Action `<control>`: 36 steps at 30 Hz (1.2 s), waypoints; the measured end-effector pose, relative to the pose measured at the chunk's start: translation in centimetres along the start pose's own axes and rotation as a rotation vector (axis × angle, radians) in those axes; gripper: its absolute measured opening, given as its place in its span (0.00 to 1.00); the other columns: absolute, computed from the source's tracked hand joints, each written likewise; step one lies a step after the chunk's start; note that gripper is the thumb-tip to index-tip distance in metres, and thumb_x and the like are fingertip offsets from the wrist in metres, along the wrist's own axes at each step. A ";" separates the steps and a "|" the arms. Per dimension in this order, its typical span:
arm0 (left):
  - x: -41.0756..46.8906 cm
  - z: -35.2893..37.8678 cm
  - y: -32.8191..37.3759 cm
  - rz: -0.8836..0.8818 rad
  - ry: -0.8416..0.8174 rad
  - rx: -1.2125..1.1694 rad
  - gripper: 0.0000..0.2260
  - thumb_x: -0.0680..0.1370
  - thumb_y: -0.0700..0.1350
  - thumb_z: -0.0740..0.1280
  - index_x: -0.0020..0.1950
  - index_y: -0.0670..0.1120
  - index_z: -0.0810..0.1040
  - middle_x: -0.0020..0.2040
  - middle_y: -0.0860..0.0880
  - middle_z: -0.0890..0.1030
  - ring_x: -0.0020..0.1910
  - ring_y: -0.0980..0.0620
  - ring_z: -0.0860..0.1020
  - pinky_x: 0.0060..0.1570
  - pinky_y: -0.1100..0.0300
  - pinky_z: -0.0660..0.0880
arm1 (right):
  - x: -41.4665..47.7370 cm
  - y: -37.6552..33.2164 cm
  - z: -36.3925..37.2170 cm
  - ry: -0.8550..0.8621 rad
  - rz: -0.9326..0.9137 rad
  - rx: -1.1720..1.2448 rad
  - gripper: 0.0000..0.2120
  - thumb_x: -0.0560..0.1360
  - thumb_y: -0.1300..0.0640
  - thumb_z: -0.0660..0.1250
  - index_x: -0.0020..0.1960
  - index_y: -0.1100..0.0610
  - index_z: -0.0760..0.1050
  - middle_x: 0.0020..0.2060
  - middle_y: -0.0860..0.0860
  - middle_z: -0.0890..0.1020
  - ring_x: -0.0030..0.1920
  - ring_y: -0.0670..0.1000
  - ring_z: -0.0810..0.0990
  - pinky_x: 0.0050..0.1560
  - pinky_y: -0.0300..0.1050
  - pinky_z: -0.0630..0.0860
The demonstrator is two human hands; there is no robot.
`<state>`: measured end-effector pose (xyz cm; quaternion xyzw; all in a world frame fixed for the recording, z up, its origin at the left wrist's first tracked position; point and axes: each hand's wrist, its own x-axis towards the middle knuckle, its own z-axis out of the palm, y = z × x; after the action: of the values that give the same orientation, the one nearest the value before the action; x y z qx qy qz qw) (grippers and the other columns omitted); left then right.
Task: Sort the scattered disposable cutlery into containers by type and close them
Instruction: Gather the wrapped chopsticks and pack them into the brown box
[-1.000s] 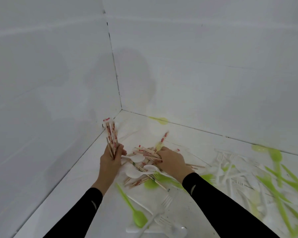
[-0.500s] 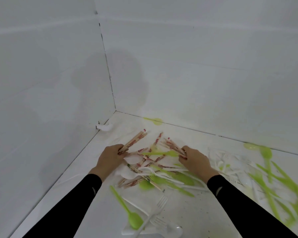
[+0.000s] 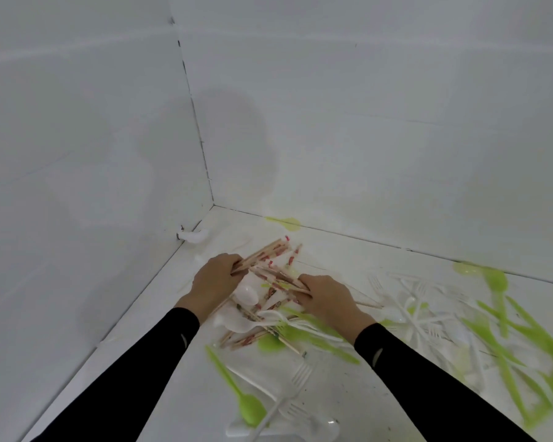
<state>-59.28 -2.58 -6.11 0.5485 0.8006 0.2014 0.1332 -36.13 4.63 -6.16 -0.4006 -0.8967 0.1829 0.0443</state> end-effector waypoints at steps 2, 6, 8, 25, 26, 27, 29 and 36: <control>-0.2 -0.9 0.0 -0.004 0.036 -0.051 0.08 0.79 0.49 0.67 0.42 0.48 0.74 0.34 0.53 0.73 0.37 0.50 0.74 0.34 0.57 0.66 | 0.5 -0.7 0.9 -0.026 0.010 0.021 0.14 0.79 0.42 0.62 0.50 0.54 0.74 0.47 0.50 0.78 0.46 0.52 0.77 0.41 0.44 0.67; -0.9 -2.5 0.3 -0.023 0.131 -0.158 0.07 0.78 0.51 0.68 0.45 0.49 0.77 0.32 0.53 0.76 0.33 0.54 0.74 0.32 0.61 0.66 | 1.2 -1.2 2.0 -0.062 0.041 0.009 0.16 0.80 0.45 0.61 0.57 0.56 0.75 0.53 0.51 0.74 0.53 0.54 0.78 0.44 0.45 0.70; -1.2 -2.9 0.5 -0.039 0.164 -0.233 0.06 0.78 0.49 0.69 0.46 0.47 0.78 0.33 0.52 0.77 0.32 0.56 0.73 0.31 0.66 0.65 | 1.2 -1.2 1.9 -0.027 0.032 0.043 0.14 0.80 0.46 0.61 0.55 0.55 0.76 0.50 0.51 0.73 0.50 0.54 0.78 0.42 0.45 0.69; -3.7 -5.4 -0.4 -0.137 0.340 -0.482 0.11 0.81 0.54 0.63 0.47 0.47 0.71 0.36 0.48 0.79 0.31 0.58 0.76 0.32 0.64 0.72 | 1.4 1.7 -1.4 0.048 -0.088 0.056 0.05 0.82 0.49 0.60 0.47 0.47 0.69 0.36 0.42 0.72 0.40 0.51 0.75 0.38 0.44 0.68; -4.0 -5.2 -0.6 -0.151 0.302 -0.435 0.13 0.79 0.56 0.66 0.45 0.46 0.72 0.35 0.47 0.79 0.30 0.56 0.77 0.33 0.60 0.74 | 1.6 1.2 -0.9 0.002 -0.104 0.032 0.04 0.82 0.50 0.60 0.48 0.48 0.71 0.38 0.42 0.72 0.43 0.51 0.76 0.40 0.45 0.70; -4.4 -4.9 -1.1 -0.172 0.250 -0.379 0.15 0.77 0.57 0.69 0.44 0.46 0.73 0.35 0.46 0.79 0.32 0.53 0.78 0.34 0.56 0.75 | 1.8 0.6 -0.3 -0.048 -0.117 0.000 0.04 0.81 0.51 0.60 0.50 0.49 0.74 0.41 0.42 0.71 0.46 0.51 0.77 0.43 0.45 0.71; -4.9 -3.9 -2.3 -0.200 0.117 -0.290 0.17 0.74 0.58 0.71 0.42 0.44 0.75 0.34 0.46 0.79 0.33 0.49 0.78 0.33 0.53 0.75 | 2.2 -0.1 0.7 -0.139 -0.114 -0.089 0.08 0.80 0.50 0.61 0.53 0.50 0.77 0.44 0.44 0.71 0.50 0.51 0.78 0.45 0.46 0.73; -7.0 -1.2 -5.0 -0.222 -0.035 -0.064 0.12 0.73 0.51 0.70 0.37 0.47 0.70 0.33 0.51 0.74 0.33 0.52 0.73 0.33 0.57 0.65 | 1.8 -0.3 2.1 -0.106 -0.177 -0.252 0.15 0.80 0.52 0.62 0.66 0.50 0.72 0.60 0.47 0.70 0.49 0.55 0.80 0.39 0.47 0.74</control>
<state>-61.39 -10.91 -7.43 0.4553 0.8471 0.2011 0.1860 -38.06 5.15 -8.12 -0.3124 -0.9454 0.0851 -0.0376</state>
